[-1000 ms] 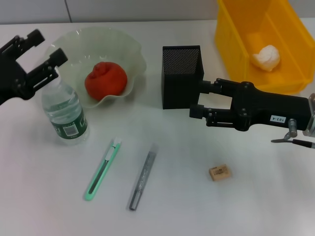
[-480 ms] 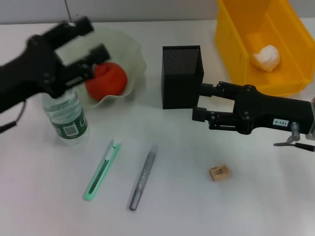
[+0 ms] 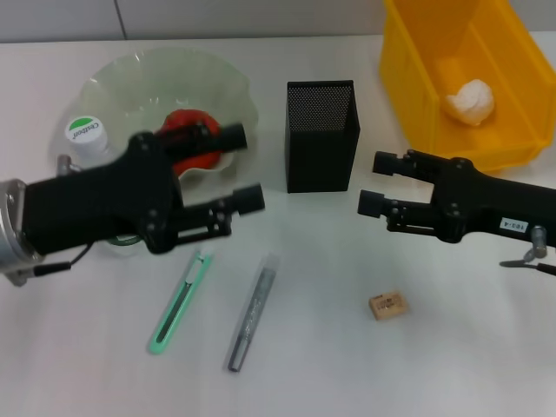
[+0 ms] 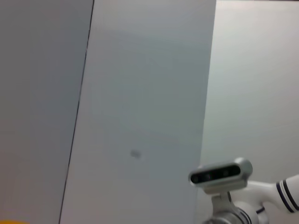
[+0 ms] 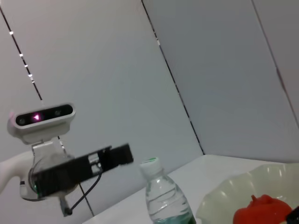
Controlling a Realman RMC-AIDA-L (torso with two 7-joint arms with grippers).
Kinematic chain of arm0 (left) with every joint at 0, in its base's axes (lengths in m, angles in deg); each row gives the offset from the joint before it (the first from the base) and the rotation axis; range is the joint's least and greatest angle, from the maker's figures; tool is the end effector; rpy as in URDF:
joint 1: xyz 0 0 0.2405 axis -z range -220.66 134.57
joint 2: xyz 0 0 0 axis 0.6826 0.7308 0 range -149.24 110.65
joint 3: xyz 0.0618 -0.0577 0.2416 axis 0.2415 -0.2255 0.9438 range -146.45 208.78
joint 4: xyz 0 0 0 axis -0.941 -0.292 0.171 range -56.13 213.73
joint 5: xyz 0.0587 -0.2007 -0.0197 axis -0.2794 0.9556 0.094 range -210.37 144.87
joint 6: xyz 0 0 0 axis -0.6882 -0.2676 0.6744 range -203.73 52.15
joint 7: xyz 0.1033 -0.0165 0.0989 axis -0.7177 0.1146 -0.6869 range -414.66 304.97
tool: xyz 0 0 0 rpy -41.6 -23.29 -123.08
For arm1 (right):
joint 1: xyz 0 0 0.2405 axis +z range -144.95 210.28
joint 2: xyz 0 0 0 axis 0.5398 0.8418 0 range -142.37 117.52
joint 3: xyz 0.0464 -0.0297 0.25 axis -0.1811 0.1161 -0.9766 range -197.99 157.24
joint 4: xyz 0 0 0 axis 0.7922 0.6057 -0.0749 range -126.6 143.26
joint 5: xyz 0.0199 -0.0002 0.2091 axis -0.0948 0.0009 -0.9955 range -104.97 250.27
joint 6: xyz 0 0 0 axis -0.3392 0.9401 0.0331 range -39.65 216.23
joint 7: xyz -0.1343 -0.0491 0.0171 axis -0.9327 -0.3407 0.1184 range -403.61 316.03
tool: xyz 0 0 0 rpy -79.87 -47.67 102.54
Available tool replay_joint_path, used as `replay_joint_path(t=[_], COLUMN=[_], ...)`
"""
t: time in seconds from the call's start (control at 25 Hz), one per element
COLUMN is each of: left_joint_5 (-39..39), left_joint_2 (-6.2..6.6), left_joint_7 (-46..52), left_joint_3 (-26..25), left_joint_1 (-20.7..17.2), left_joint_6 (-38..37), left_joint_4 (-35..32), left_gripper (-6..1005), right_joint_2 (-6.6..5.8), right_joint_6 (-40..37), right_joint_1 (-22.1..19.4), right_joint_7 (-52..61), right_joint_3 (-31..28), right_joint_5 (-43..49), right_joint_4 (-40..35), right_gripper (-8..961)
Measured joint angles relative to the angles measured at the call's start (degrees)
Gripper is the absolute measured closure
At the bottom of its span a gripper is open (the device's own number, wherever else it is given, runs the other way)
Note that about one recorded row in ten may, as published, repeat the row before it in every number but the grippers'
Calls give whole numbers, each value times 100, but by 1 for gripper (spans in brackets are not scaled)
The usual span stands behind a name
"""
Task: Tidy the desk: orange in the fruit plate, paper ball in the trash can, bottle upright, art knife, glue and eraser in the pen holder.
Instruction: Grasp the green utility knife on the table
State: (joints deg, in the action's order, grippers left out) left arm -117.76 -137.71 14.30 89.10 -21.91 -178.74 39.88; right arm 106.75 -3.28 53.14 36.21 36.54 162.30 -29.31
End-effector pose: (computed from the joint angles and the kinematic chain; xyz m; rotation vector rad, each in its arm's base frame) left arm -0.2293 0.2783 0.0089 -2.7214 -0.2865 -1.2429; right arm 0.2544 0.2921 -0.0085 -2.6521 0.7141 1.0579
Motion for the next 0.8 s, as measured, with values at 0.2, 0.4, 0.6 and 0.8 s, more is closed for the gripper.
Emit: replay_joint_path(t=[0.2,0.4,0.6,0.8], left_joint_5=[-186,-200,-435,-1068], left_joint_2=[-5,9,41,-15], left_joint_7=[2,76,888,2199], left_joint_3=[6,9,6,215], left_joint_1=[-50,-128,-165,-124], left_joint_6=[-7,-40,-112,-163], left_joint_4=[23,0,-371,-1344], left_gripper=[283,284,285,285], right_joint_2=[6,-4,-7,-9], right_joint_6=[-310,-588,-731,-685], right_joint_1=[-137,-198,-251,-273], right_joint_7=[-907,-1490,-1634,-1609], right_joint_3=[-316,-319,-328,-336], right_joint_5=[0,52,59,61], right_joint_4=[162,295,299,336], right_gripper=[126,126,126,127])
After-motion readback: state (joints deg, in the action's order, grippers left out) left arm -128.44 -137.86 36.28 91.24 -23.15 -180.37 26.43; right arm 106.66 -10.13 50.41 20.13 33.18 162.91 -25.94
